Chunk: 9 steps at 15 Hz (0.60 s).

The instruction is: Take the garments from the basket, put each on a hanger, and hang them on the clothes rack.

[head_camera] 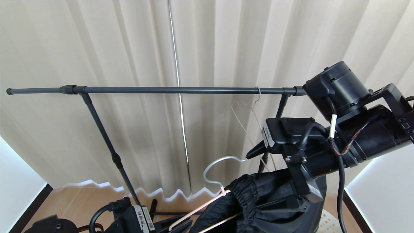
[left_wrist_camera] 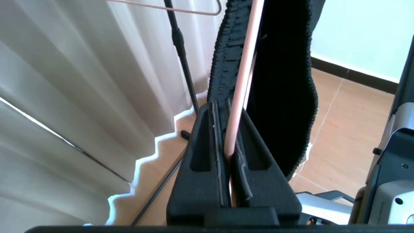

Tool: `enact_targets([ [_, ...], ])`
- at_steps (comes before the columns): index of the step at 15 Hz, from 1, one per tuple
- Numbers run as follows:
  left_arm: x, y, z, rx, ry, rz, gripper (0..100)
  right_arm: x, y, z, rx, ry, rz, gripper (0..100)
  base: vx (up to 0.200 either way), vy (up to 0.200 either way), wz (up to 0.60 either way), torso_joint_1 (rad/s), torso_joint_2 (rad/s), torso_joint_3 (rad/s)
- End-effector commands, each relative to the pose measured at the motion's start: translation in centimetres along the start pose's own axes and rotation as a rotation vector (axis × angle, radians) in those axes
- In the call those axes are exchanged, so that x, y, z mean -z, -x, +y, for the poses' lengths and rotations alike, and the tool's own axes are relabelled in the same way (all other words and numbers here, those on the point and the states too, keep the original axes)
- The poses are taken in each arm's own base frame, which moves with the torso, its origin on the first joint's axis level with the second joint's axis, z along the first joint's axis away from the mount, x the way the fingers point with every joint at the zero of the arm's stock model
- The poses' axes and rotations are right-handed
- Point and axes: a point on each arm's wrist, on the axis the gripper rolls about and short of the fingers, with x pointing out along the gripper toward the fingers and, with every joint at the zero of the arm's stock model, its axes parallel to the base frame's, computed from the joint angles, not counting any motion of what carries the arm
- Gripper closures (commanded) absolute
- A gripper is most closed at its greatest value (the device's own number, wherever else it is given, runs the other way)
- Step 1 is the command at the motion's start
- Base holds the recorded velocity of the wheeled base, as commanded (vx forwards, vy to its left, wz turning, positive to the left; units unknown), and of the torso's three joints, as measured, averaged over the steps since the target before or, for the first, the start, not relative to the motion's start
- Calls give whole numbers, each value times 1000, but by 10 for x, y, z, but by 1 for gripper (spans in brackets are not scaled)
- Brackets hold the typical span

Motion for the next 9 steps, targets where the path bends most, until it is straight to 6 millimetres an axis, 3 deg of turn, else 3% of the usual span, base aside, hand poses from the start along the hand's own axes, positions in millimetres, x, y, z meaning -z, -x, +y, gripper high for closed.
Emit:
enact_targets([
  [1, 0, 0, 0, -1, 0, -1, 100, -2, -5, -2, 3, 5, 14, 0, 0, 0, 0, 0, 0, 0],
  [6, 0, 0, 0, -3, 0, 1, 100, -1, 15, 12, -29, 26, -9, 0, 0, 0, 0, 0, 0, 0],
  [9, 0, 0, 0, 0, 0, 2, 100, -3, 10, 9, -42, 39, -21, 0, 0, 0, 0, 0, 0, 0],
])
